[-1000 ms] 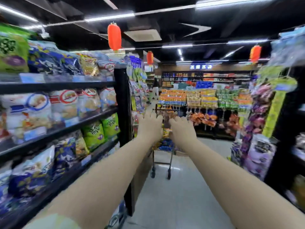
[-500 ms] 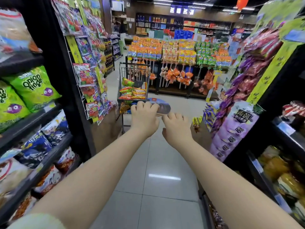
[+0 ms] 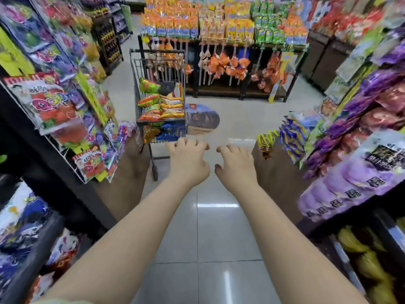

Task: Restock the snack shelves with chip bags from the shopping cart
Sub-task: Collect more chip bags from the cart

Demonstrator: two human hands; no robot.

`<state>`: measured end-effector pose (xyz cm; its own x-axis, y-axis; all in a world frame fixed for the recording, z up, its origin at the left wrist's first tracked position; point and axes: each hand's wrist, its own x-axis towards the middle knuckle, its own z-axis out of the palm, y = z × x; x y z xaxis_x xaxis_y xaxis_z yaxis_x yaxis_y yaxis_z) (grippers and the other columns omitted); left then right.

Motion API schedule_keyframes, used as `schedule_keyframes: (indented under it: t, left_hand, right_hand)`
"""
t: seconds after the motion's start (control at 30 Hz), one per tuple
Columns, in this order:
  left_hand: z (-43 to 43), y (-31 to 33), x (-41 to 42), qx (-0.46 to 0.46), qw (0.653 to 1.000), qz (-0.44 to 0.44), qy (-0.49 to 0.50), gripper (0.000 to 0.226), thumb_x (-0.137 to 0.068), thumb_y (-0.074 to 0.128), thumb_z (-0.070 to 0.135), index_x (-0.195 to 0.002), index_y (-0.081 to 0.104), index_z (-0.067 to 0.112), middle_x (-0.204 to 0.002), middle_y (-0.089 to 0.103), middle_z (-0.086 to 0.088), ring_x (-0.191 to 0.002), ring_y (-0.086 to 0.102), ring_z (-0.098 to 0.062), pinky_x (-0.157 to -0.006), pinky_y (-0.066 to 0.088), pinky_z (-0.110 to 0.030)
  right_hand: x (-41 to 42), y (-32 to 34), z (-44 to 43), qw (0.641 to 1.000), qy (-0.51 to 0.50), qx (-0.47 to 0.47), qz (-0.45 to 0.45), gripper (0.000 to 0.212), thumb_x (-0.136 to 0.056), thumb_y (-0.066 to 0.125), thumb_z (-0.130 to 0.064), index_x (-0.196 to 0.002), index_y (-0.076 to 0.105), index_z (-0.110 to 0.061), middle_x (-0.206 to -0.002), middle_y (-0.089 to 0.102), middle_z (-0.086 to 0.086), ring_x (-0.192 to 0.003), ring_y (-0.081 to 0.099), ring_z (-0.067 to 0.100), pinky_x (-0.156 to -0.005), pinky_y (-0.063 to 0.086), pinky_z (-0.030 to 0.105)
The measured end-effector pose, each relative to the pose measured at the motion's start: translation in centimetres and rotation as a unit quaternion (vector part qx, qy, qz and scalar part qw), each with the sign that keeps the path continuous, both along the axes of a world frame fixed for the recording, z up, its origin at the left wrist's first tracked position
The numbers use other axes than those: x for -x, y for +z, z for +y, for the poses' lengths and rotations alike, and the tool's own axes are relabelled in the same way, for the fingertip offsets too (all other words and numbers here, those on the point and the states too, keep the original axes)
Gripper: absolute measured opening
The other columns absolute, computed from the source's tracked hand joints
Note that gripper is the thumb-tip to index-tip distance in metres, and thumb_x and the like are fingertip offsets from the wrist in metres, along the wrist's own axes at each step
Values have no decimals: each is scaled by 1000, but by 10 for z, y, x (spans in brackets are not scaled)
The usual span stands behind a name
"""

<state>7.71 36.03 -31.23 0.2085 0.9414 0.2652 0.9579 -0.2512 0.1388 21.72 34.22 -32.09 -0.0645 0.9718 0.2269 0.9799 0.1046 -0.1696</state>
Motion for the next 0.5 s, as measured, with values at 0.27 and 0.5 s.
schedule_keyframes:
  t: [0.27,0.5]
  left_hand:
    - [138,-35,-22,50,998,-47,14,45,-84,57,29,-128,53,33,-125,58,4,-119,41,-25,-97,28,-41]
    - [308,-34,-40,43,994,-63,74,42,-81,59,31,-122,57,33,-121,57,4,-118,42,-26,-95,30,-42]
  right_hand:
    - [-20,-37,141,999,-14,35,2,42,-89,58,-25,-130,49,-21,-128,51,1,-121,42,26,-92,34,37]
    - [-52,-48,325,999,23,34,14,41,-89,58,-30,-128,50,-23,-127,51,1,-118,43,27,-92,35,38]
